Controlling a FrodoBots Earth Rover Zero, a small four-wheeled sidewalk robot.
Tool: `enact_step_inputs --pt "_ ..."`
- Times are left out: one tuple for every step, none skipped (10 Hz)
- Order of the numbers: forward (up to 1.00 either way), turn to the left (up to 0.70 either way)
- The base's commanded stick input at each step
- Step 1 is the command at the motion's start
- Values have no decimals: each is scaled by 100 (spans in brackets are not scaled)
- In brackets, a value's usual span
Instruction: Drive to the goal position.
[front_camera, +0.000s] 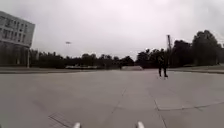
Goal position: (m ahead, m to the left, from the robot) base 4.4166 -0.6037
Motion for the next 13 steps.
enact_step_inputs --pt "0 0" --pt "0 0" --pt "0 0" --pt "0 0" --pt "0 0" --pt "58 0" --pt "85 0" --pt "85 0" --pt "85 0" --pt "85 0" --pt "85 0" --pt "85 0" --pt "85 0"
